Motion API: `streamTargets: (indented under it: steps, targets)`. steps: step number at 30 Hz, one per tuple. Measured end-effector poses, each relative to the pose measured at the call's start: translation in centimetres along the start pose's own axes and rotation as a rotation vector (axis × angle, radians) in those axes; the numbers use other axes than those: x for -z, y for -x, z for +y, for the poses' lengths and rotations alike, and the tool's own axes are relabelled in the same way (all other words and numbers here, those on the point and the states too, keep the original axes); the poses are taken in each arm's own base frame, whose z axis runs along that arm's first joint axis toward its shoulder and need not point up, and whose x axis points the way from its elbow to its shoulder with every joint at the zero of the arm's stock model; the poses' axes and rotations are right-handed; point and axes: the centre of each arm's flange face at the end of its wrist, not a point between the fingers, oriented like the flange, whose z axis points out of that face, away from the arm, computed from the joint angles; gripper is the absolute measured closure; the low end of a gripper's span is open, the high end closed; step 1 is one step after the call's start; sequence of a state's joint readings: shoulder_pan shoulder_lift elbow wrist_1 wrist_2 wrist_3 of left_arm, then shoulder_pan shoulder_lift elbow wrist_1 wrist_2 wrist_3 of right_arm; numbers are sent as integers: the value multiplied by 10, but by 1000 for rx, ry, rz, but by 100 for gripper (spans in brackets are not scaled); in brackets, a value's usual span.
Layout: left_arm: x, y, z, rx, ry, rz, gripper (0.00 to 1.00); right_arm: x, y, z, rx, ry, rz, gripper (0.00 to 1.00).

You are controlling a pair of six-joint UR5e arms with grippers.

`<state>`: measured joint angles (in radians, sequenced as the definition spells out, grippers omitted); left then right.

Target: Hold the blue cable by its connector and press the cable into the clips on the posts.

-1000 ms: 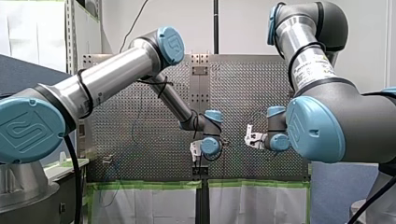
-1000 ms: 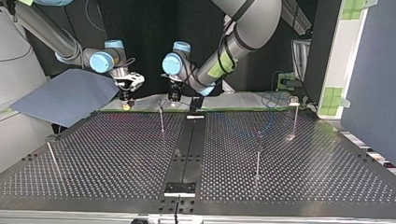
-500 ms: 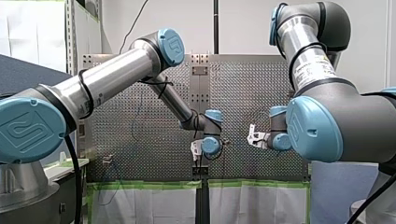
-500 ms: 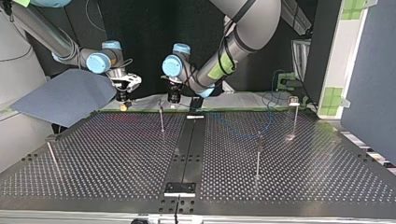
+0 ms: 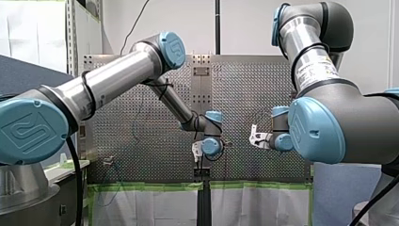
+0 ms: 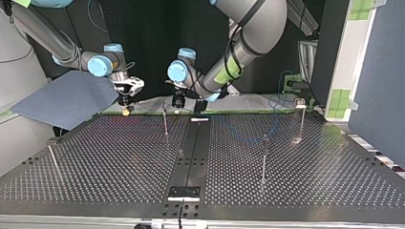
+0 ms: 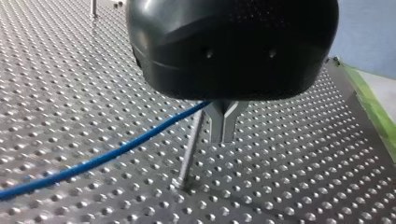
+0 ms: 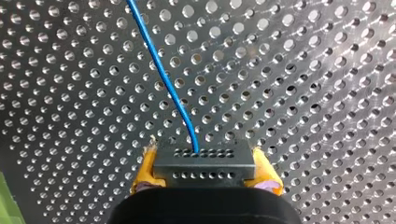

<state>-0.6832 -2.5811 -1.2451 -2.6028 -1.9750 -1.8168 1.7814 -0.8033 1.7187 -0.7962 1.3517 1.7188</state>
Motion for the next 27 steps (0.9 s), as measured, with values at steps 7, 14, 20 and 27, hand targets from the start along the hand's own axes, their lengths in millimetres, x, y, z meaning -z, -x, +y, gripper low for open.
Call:
streamTargets:
  steps: [7, 14, 20, 27]
  targets:
    - [-16, 11, -4, 8, 0, -7, 100, -3, -3, -2, 4, -4, 7, 100]
    - [-29, 25, -2, 22, -5, -22, 100, -7, -7, -1, 6, -4, 19, 100]
    - [-35, 28, 5, 26, -17, -18, 100, -11, -10, 1, 7, 0, 30, 100]
    - [-40, 31, 12, 27, -15, -16, 100, -17, -16, 3, 5, 1, 45, 100]
